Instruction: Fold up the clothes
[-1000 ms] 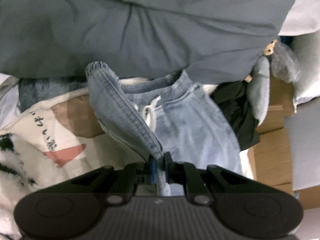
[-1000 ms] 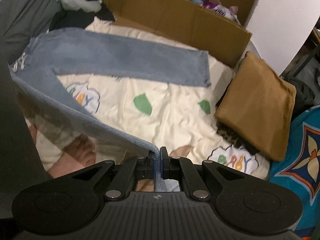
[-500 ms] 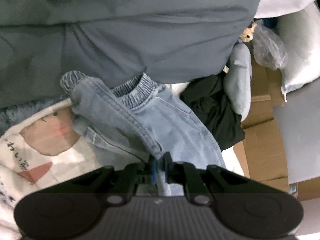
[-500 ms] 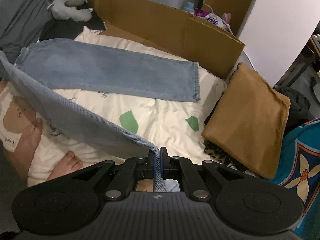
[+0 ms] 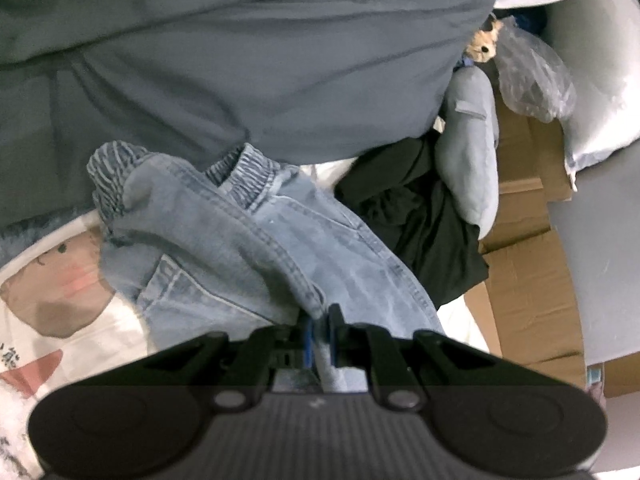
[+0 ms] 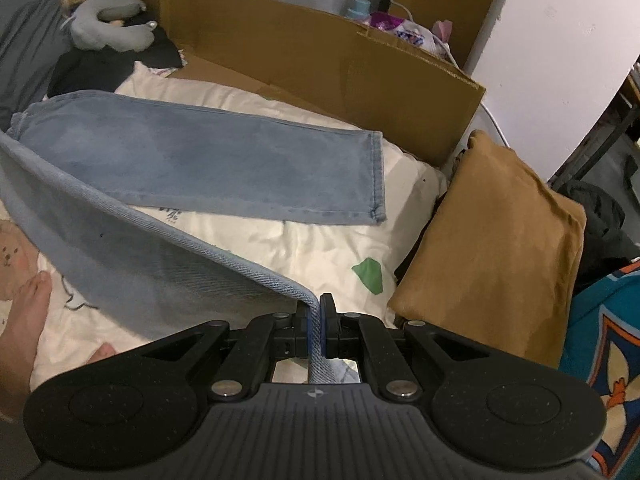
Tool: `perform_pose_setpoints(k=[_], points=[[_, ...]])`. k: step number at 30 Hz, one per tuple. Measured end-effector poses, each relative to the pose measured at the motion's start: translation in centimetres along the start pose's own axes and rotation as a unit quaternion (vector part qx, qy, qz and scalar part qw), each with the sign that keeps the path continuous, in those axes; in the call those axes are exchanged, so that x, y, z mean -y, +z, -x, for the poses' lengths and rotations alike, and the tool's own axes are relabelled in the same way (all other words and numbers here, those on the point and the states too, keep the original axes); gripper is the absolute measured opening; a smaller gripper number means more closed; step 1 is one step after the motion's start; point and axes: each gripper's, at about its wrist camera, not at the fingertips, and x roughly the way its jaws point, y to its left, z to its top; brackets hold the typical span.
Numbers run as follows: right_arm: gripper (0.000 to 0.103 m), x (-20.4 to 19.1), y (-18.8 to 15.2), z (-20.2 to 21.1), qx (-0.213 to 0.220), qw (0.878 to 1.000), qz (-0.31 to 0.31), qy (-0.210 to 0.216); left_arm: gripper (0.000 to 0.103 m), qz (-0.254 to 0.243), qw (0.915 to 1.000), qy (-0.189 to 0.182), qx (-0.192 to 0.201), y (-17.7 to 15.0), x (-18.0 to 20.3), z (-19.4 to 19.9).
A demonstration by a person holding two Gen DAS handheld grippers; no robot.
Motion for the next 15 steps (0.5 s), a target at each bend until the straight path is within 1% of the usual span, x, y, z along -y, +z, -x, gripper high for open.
perform_pose_setpoints(k=[4, 12, 15], points=[[0.001, 0.6, 1.2, -2.1, -0.001, 1.0, 0.001, 0.0, 0.008, -0.001, 1.0, -0.005, -0.002, 0.2, 0.3, -1.3], [0.001, 1.7, 4.8, -7.7, -0.002, 1.0, 0.013, 0.0, 0.008, -0.011, 0.9999, 0.002, -0.009, 1.1, 1.6, -4.3], [0.001, 1.8, 6.4, -9.8, -0.004, 1.0, 0.017, -0.002, 0.008, 0.001, 1.0, 0.0, -0.008, 1.5, 2.0, -5.6]])
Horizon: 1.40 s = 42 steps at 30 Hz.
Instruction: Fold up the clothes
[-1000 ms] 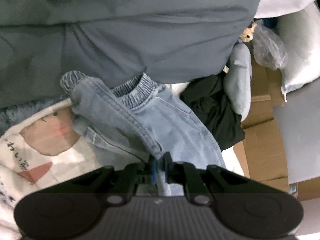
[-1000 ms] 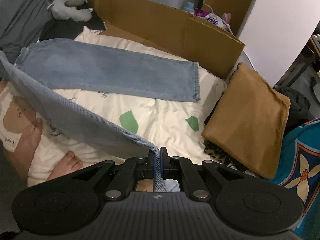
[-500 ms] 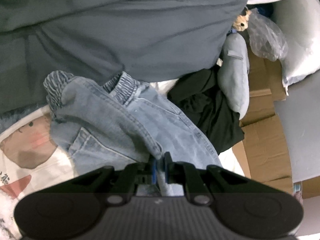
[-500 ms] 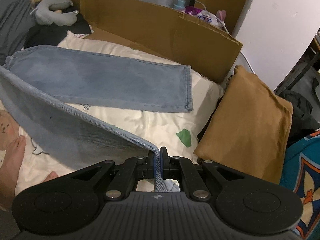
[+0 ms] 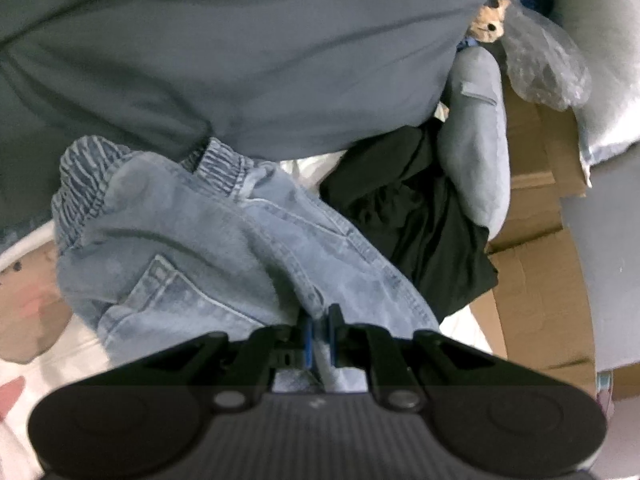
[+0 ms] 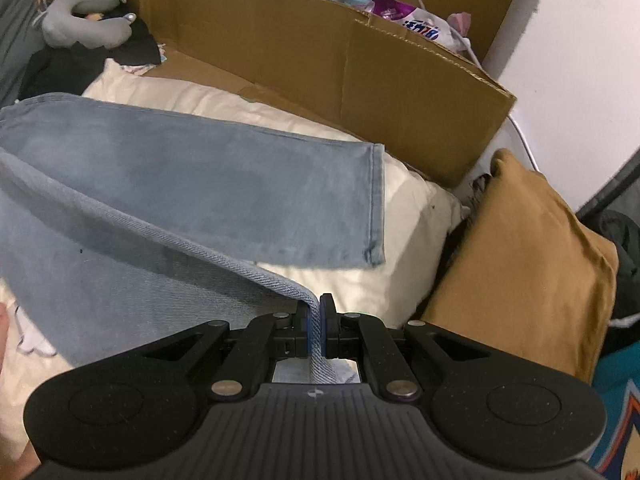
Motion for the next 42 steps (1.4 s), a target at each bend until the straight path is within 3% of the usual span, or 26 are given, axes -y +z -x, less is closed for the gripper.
perform_pose_setpoints(k=[3, 10, 27, 31, 36, 39, 42], points=[[0.001, 0.0, 1.7, -1.9, -0.001, 1.0, 0.016, -0.004, 0.008, 0.019, 0.9998, -0.004, -0.001, 0.6, 0.1, -1.3], [0.001, 0.5, 5.1, -6.1, -0.009, 0.999, 0.042, -0.007, 0.008, 0.009, 0.9999, -0.005, 0.001, 2.7, 1.5, -3.8], [0.001, -0.4, 14.3, -13.2, -0.028, 0.992, 0.125, -0.014, 0.008, 0.001, 0.9994, 0.035, 0.002, 5.0, 2.9, -8.0], [0.001, -0.4, 15.9, -15.2, -0.036, 0.992, 0.121, -0.018, 0.008, 0.002, 0.999, 0.045, 0.003, 5.7, 3.5, -9.3], [0.001, -0.6, 16.1, -19.4, -0.051, 0.993, 0.108, -0.018, 0.012, 0.027, 0.9983, 0.051, -0.014, 5.2, 3.1, -11.5], [0.001, -0.6, 15.6, -21.9, -0.052, 0.994, 0.096, -0.009, 0.02, 0.041, 0.9981, 0.035, -0.028, 4.7, 3.0, -12.2], [0.002, -0.4, 15.4, -22.7, -0.045, 0.997, 0.068, 0.0, 0.021, 0.047, 0.9976, 0.015, -0.048, 4.2, 3.5, -12.7]])
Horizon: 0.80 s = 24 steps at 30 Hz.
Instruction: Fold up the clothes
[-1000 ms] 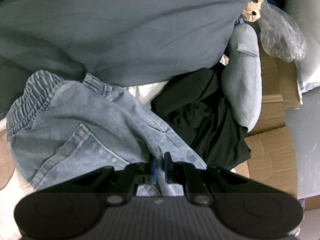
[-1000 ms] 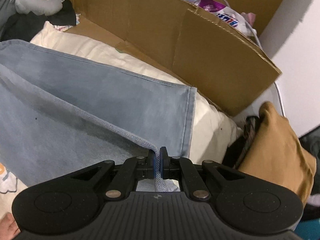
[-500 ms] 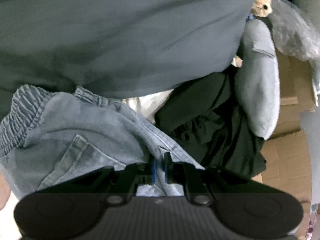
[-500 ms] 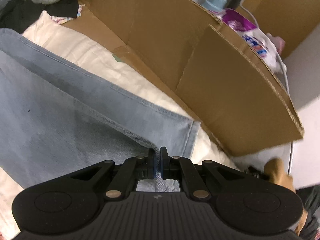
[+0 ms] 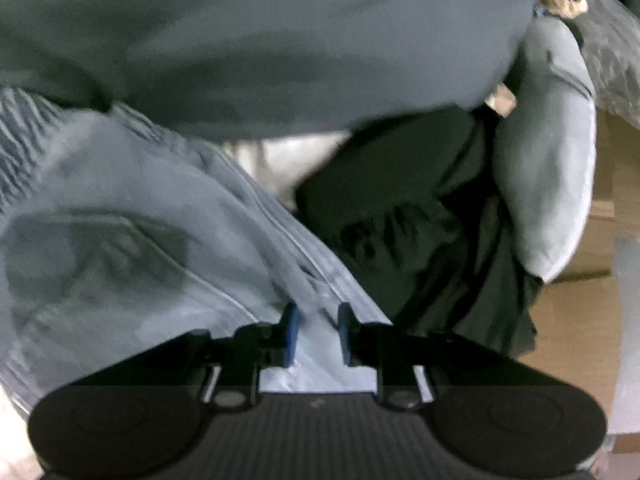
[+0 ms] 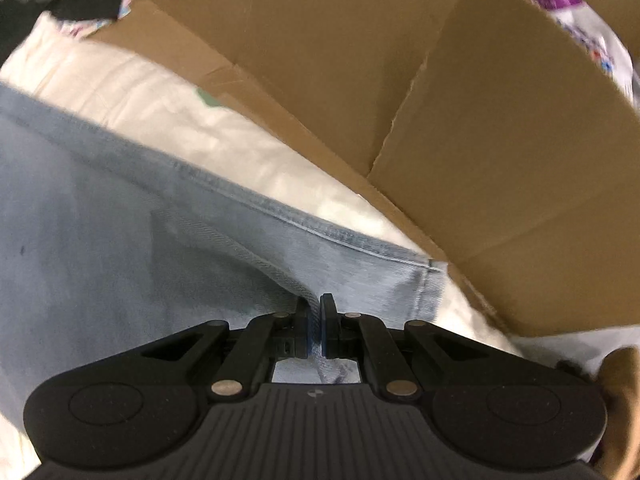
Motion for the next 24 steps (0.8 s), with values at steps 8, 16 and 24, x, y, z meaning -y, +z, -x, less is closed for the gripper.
perform_pose_setpoints(k=[8, 16, 24], points=[[0.002, 0.2, -0.3, 0.0, 0.018, 1.0, 0.014, 0.006, 0.002, -0.005, 1.0, 0.002, -0.003, -0.3, 1.3, -1.3], [0.001, 0.7, -0.5, 2.8, 0.044, 0.999, 0.024, 0.004, 0.001, -0.028, 0.9991, 0.003, 0.031, -0.8, 2.1, 1.5], [0.001, 1.4, 0.0, 8.5, 0.077, 0.997, 0.001, 0.004, 0.0, -0.04, 0.9972, -0.016, 0.061, -1.0, 2.3, 5.5]])
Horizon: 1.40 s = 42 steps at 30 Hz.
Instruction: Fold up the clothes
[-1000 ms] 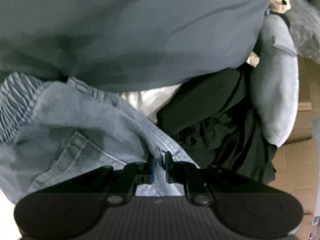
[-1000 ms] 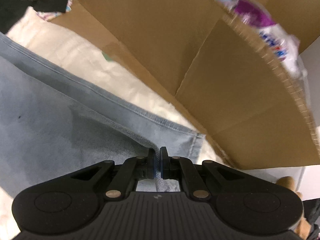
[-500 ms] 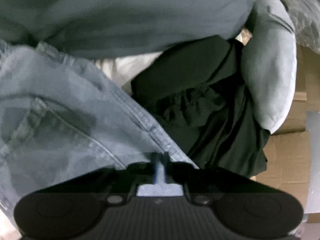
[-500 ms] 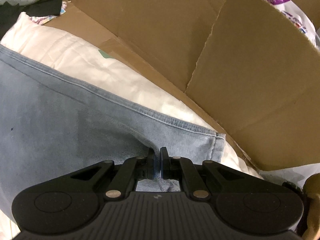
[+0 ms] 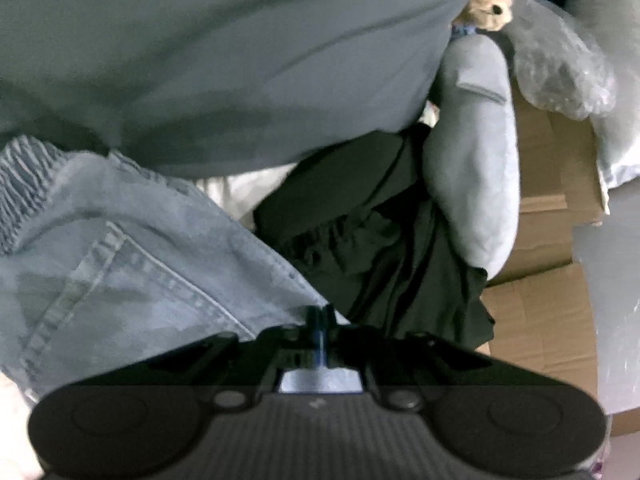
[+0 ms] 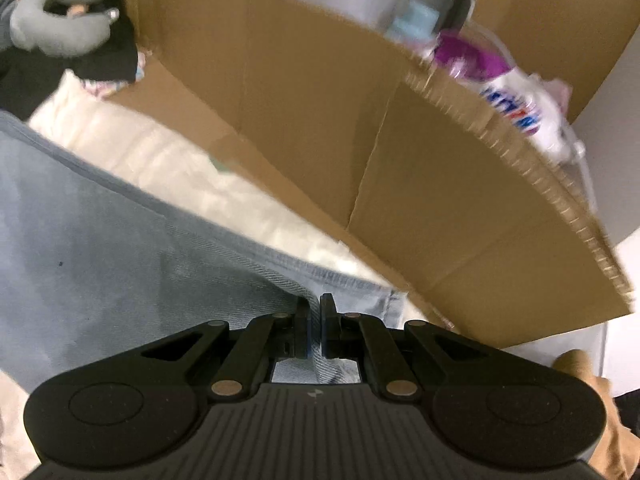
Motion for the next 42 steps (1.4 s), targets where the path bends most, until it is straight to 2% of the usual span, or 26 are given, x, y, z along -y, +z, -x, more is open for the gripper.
perform_pose_setpoints(k=[5, 9, 13, 15, 19, 22, 23, 26, 27, 31, 33, 35, 39, 42], points=[[0.001, 0.7, 1.0, 1.1, 0.005, 1.0, -0.007, -0.003, 0.0, -0.008, 0.9999, -0.005, 0.004, 0.5, 1.0, 0.2], [0.001, 0.5, 1.4, -1.2, -0.012, 1.0, -0.003, -0.011, 0.0, -0.012, 0.9999, 0.002, 0.007, 0.4, 1.5, -1.2], [0.001, 0.4, 1.5, -4.9, -0.038, 0.999, -0.002, -0.02, 0.0, -0.031, 0.9989, 0.003, 0.033, 1.4, 2.2, -2.9], [0.001, 0.1, 1.4, -6.8, -0.054, 0.998, -0.001, -0.022, 0.0, -0.032, 0.9992, 0.019, 0.017, 1.8, 2.1, -4.1], [0.002, -0.4, 1.4, -9.9, -0.081, 0.996, 0.005, -0.026, 0.001, -0.064, 0.9978, 0.008, -0.017, 0.8, 3.1, -5.5], [0.004, -0.7, 1.4, -11.0, -0.092, 0.995, 0.007, -0.023, 0.003, -0.07, 0.9965, 0.013, -0.045, -0.1, 3.5, -6.5], [0.007, -0.8, 1.4, -11.0, -0.091, 0.995, 0.011, -0.025, 0.006, -0.072, 0.9962, 0.017, -0.046, -0.3, 3.6, -6.7], [0.034, -1.4, 1.7, -10.2, -0.079, 0.996, 0.019, -0.022, 0.015, -0.066, 0.9963, 0.022, -0.051, -0.8, 3.3, -7.1], [0.04, -1.8, 1.9, -9.7, -0.067, 0.997, 0.024, -0.015, 0.015, -0.06, 0.9967, 0.021, -0.051, -1.0, 3.1, -7.2], [0.04, -4.3, 3.3, -8.2, -0.024, 0.998, 0.053, 0.019, 0.02, -0.027, 0.9983, 0.019, -0.048, -1.7, 2.3, -7.4], [0.04, -6.2, 4.2, -7.7, 0.005, 0.996, 0.059, 0.061, 0.021, -0.008, 0.9988, 0.022, -0.042, -2.1, 1.9, -7.4], [0.04, -8.4, 5.3, -7.5, 0.029, 0.992, 0.071, 0.098, 0.022, 0.017, 0.9993, 0.019, -0.026, -2.8, 1.3, -7.1], [0.04, -13.6, 7.6, -8.2, 0.067, 0.981, 0.083, 0.161, 0.025, 0.07, 0.9972, 0.017, -0.022, -3.8, -0.1, -7.0], [0.04, -17.4, 8.9, -9.4, 0.083, 0.972, 0.09, 0.198, 0.028, 0.069, 0.9973, 0.012, -0.02, -4.2, -0.3, -6.6]])
